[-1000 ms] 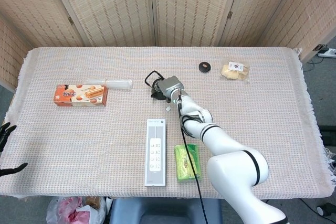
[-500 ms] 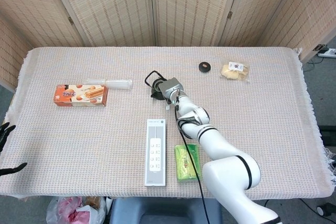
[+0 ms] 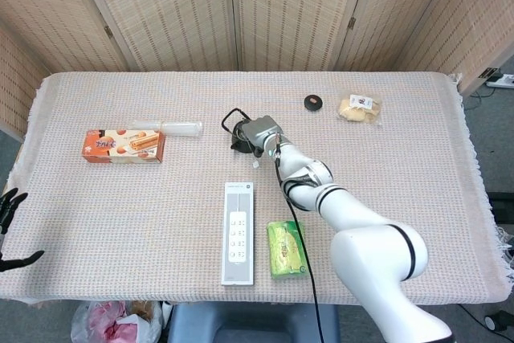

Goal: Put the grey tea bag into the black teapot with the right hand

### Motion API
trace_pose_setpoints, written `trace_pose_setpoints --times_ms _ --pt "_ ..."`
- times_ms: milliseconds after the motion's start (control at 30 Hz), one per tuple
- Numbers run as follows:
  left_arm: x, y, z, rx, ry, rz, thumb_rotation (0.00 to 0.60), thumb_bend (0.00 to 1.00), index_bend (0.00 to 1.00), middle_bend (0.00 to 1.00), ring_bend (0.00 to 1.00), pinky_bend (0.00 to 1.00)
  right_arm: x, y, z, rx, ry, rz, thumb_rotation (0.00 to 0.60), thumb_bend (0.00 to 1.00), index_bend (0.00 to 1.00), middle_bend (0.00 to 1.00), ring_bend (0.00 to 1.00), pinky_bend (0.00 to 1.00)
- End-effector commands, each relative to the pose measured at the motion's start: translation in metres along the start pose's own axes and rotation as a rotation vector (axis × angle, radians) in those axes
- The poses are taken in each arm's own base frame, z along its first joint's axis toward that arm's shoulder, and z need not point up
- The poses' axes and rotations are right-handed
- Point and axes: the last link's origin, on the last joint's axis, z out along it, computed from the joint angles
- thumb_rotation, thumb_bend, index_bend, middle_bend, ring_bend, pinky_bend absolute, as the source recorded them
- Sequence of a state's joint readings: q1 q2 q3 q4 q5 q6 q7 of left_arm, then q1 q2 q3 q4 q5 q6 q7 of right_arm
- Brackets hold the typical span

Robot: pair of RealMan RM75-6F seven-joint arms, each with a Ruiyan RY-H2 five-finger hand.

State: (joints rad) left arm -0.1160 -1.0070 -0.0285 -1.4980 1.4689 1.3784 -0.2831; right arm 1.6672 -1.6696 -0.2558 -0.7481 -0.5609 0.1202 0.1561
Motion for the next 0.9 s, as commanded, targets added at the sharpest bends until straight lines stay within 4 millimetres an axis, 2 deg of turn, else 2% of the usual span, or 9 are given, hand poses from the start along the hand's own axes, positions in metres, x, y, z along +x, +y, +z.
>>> trace_pose_setpoints --times_ms 33,133,233,333,433,567,733,900 --pt "-0.002 0.003 -0.001 -0.006 0.0 0.006 0.6 0.14 0.0 0.0 0.0 0.15 0.021 0.013 -0.067 0.065 0.114 0.006 0.6 0.56 0.07 0.02 0.56 0.92" --pt "-0.002 0.005 -0.002 -0.01 0.004 0.011 0.6 0.14 0.0 0.0 0.0 0.15 0.013 0.02 -0.109 0.065 0.183 -0.03 0.6 0.53 0.05 0.0 0.53 0.9" --pt "-0.003 0.008 -0.004 -0.018 0.009 0.014 0.6 0.14 0.0 0.0 0.0 0.15 -0.008 0.033 -0.151 0.036 0.264 -0.084 0.6 0.5 0.03 0.0 0.49 0.85" --pt "-0.004 0.013 -0.006 -0.038 0.008 0.015 0.6 0.14 0.0 0.0 0.0 0.15 -0.036 0.049 -0.194 -0.012 0.363 -0.114 0.6 0.46 0.02 0.0 0.44 0.75" --pt "-0.004 0.016 -0.008 -0.054 0.015 0.021 0.6 0.14 0.0 0.0 0.0 0.15 -0.066 0.067 -0.227 -0.052 0.459 -0.113 0.6 0.45 0.01 0.0 0.36 0.61" --pt "-0.005 0.021 -0.012 -0.067 0.022 0.029 0.6 0.14 0.0 0.0 0.0 0.15 -0.104 0.089 -0.264 -0.109 0.548 -0.086 0.6 0.44 0.01 0.0 0.29 0.45" --pt "-0.007 0.026 -0.015 -0.083 0.029 0.043 0.6 0.14 0.0 0.0 0.0 0.15 -0.148 0.113 -0.301 -0.196 0.641 -0.058 0.6 0.44 0.01 0.0 0.26 0.38" --pt "-0.009 0.03 -0.018 -0.093 0.034 0.063 0.6 0.14 0.0 0.0 0.0 0.15 -0.193 0.129 -0.327 -0.268 0.713 -0.039 0.6 0.44 0.0 0.0 0.2 0.25"
